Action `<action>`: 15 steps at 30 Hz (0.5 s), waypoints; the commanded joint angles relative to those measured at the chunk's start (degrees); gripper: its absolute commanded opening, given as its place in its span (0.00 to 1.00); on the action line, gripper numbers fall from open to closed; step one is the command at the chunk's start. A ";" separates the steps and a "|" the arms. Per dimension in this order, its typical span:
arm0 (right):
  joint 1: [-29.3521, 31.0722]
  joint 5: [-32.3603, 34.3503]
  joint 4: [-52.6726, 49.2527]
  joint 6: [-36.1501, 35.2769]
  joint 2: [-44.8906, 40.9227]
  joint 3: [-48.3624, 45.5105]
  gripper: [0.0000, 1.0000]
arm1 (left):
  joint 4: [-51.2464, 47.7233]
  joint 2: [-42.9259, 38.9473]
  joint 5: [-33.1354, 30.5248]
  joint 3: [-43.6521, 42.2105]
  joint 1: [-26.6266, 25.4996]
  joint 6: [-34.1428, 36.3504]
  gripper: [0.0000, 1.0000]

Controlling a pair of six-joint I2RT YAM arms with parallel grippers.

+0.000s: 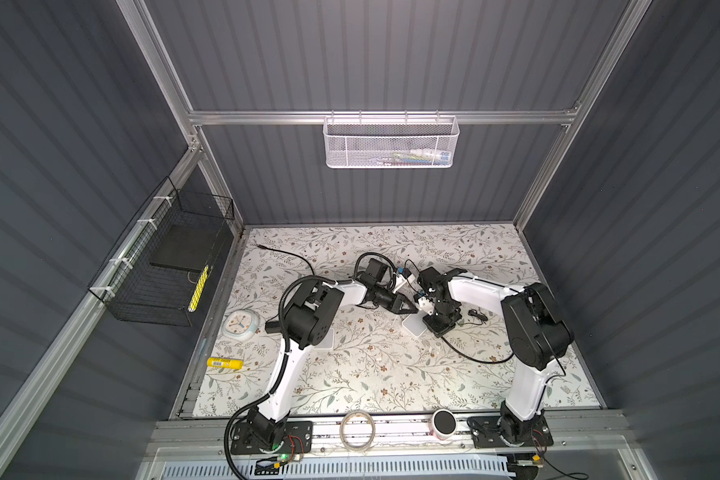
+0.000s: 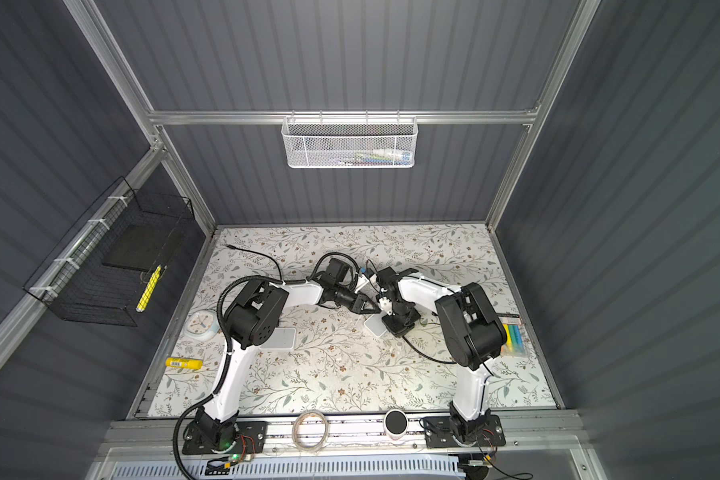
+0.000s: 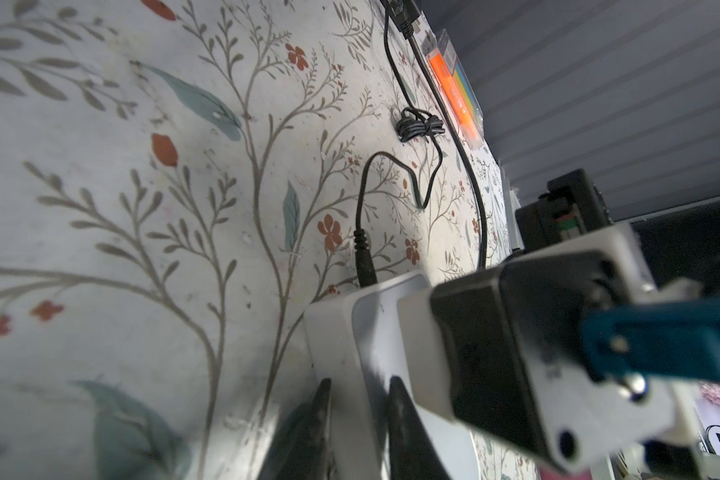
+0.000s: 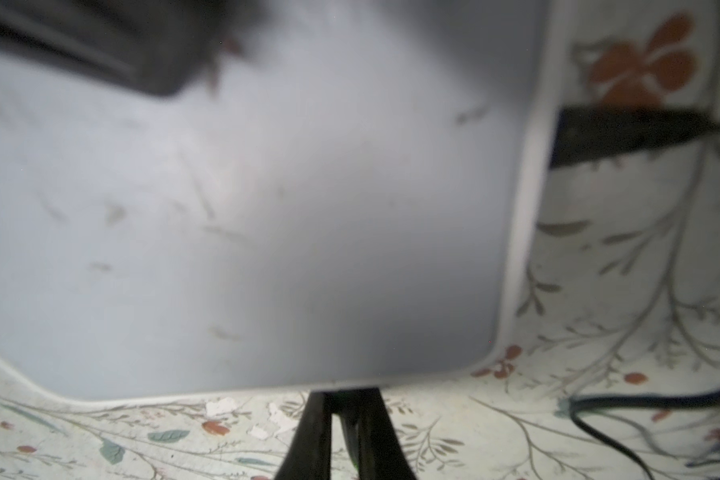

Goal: Insert the plug into the switch port

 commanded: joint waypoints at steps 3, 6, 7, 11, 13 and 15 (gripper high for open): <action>0.61 -4.16 37.28 -3.21 1.52 10.31 0.00 | -11.10 5.29 6.52 -4.28 -9.96 0.40 0.22; 0.59 -4.69 36.97 -3.54 1.23 11.13 0.00 | -11.10 5.37 6.76 -4.28 -10.09 0.41 0.22; 0.58 -5.01 37.39 -3.31 1.03 11.04 0.00 | -10.98 5.46 6.74 -4.28 -10.18 0.40 0.22; 0.76 -5.86 38.80 -2.15 0.19 10.31 0.00 | -10.89 5.75 6.98 -4.28 -10.32 0.24 0.22; 0.91 -6.19 39.82 -1.33 0.00 9.80 0.00 | -10.96 5.75 6.83 -4.24 -10.41 0.24 0.22; 0.93 -6.54 40.27 -0.56 -0.22 9.60 0.00 | -11.05 5.50 6.39 -4.28 -10.40 0.15 0.22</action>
